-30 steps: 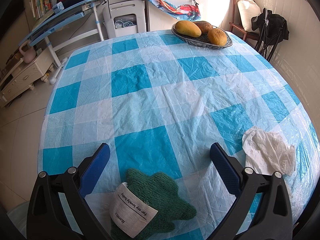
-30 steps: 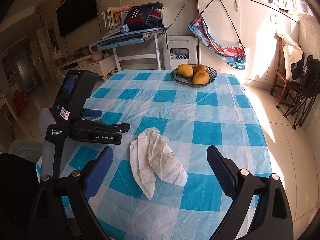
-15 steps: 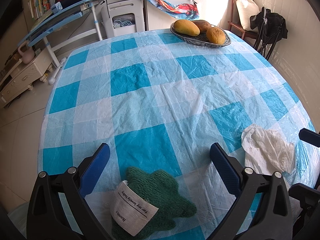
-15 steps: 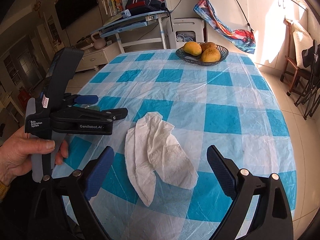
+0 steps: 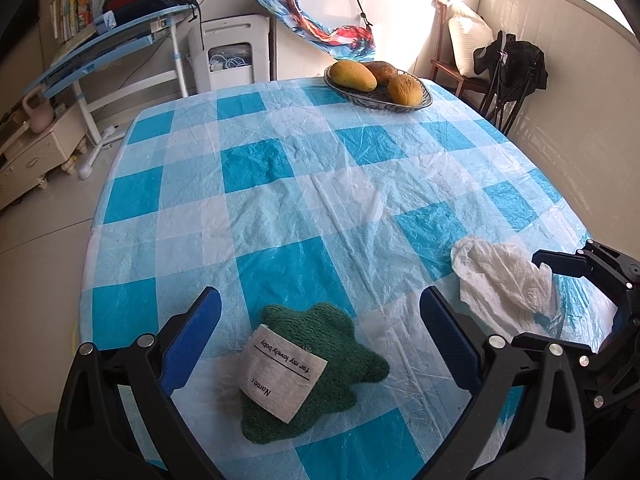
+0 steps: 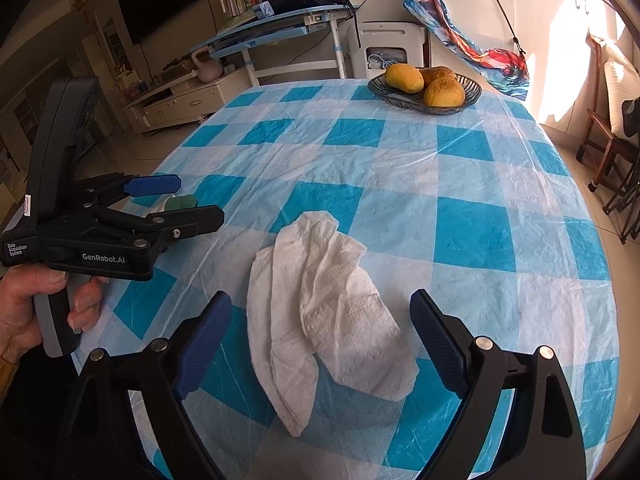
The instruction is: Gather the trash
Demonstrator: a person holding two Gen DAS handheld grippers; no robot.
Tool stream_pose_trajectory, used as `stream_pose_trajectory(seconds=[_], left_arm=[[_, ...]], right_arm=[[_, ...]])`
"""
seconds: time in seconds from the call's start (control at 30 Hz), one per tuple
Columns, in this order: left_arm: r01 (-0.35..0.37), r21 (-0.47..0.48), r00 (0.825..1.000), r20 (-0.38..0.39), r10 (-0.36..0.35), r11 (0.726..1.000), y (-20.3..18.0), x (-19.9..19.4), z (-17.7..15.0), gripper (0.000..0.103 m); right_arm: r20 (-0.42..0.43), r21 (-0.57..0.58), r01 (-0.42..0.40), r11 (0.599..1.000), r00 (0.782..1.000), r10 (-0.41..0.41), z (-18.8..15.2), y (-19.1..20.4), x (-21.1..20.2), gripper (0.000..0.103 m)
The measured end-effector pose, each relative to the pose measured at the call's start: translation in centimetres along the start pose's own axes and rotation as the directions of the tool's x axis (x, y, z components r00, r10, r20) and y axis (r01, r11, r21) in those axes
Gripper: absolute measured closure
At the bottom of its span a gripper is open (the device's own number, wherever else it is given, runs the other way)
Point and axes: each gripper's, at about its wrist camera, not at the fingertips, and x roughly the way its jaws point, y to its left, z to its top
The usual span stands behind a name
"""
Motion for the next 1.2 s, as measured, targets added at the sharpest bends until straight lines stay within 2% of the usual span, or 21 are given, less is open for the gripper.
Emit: stream_pose_trajectory(seconds=[0.17,0.43,0.57,0.73,0.87,1.03,1.1,1.13,1.2], left_arm=[[-0.009,-0.055,1.0,-0.023,0.007,0.998,1.0,0.2,0.0,0.007],[-0.106,0.002,0.994,-0.015,0.106,0.994,0.4,-0.6,-0.9,0.007],[-0.121,0.006,0.992,-0.021,0.121,0.993,0.5,-0.7,-0.9,0.007],[-0.145,0.056,0.988,-0.036,0.147,0.988,-0.1,-0.6,-1.2,0.007],[-0.138,0.071,0.988,-0.053,0.142,0.988,-0.3,-0.5,-1.5,0.007],[-0.089,0.057,0.992,-0.086,0.094,0.994,-0.2,-0.1,-1.8,0.009],[-0.072,0.054,0.994,-0.082,0.076,0.996,-0.2,-0.2,-1.8,0.016],[-0.068,0.058,0.994,-0.076,0.072,0.996,-0.3,-0.2,-1.9,0.018],[-0.067,0.064,0.996,-0.056,0.071,0.996,-0.5,-0.5,-1.8,0.036]], right_arm=[[-0.009,-0.037,0.023,0.999,1.0,-0.024,-0.2,0.6,0.2,0.023],[-0.008,-0.043,0.034,0.999,0.999,-0.034,-0.2,0.5,0.2,0.025],[-0.008,-0.045,0.036,0.998,0.999,-0.037,-0.2,0.5,0.2,0.025],[-0.009,-0.054,0.046,0.998,0.999,-0.046,-0.2,0.6,0.3,0.025],[-0.008,-0.055,0.05,0.997,0.999,-0.05,-0.2,0.6,0.3,0.027],[0.0,-0.056,0.063,0.996,0.998,-0.063,-0.2,0.5,0.2,0.04],[0.003,-0.061,0.072,0.996,0.997,-0.072,-0.2,0.5,0.2,0.052],[0.004,-0.062,0.076,0.995,0.997,-0.075,-0.2,0.5,0.1,0.054],[0.006,-0.061,0.078,0.995,0.997,-0.078,-0.1,0.4,0.1,0.066]])
